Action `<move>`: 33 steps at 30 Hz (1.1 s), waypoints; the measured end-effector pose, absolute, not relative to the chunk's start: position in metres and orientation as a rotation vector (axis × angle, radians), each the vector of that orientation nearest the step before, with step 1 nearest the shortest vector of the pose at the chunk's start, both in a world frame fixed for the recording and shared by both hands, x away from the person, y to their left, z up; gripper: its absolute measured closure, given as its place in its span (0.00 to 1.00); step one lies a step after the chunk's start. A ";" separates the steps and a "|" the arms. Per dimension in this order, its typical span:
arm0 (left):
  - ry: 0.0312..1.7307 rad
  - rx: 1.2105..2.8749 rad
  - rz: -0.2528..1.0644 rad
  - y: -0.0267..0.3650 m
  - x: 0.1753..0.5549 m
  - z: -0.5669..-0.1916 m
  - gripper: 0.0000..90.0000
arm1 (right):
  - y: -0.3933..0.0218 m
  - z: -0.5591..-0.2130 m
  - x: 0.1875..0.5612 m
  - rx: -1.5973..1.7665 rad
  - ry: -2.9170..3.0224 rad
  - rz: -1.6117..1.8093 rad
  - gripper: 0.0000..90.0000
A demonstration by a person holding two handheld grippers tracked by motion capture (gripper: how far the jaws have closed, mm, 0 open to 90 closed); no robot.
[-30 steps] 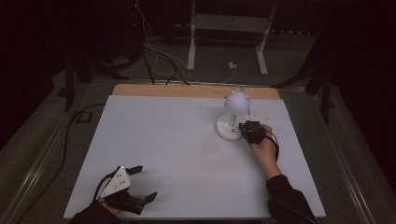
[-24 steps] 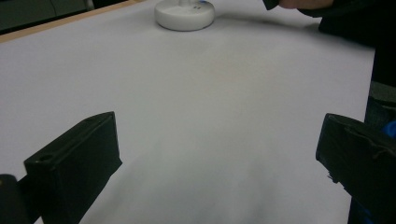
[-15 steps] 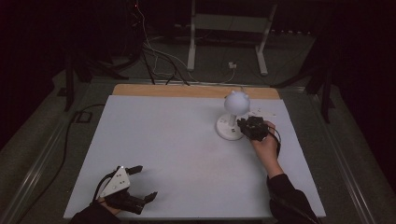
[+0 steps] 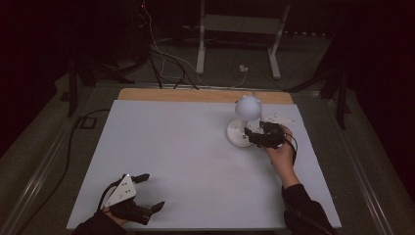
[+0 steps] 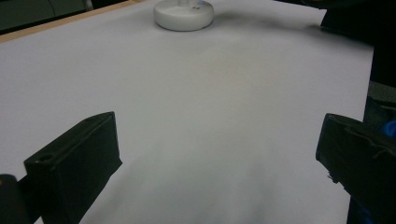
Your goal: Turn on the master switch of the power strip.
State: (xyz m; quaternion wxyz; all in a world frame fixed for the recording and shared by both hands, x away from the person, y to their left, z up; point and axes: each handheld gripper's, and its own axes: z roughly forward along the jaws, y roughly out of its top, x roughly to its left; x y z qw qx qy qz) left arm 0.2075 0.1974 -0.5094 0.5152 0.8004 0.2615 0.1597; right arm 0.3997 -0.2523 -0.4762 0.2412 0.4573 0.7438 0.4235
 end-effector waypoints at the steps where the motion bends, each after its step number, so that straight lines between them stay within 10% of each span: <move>1: 0.629 1.923 0.384 0.197 0.208 -0.509 0.00 | -0.253 -0.476 0.399 1.238 2.045 1.162 0.21; 7: 0.628 1.923 0.384 0.197 0.208 -0.509 0.00 | -0.256 -0.474 0.395 1.192 2.109 1.191 0.00; 33: 0.630 1.914 0.381 0.198 0.207 -0.509 0.00 | -0.254 -0.465 0.378 1.130 2.221 1.252 0.00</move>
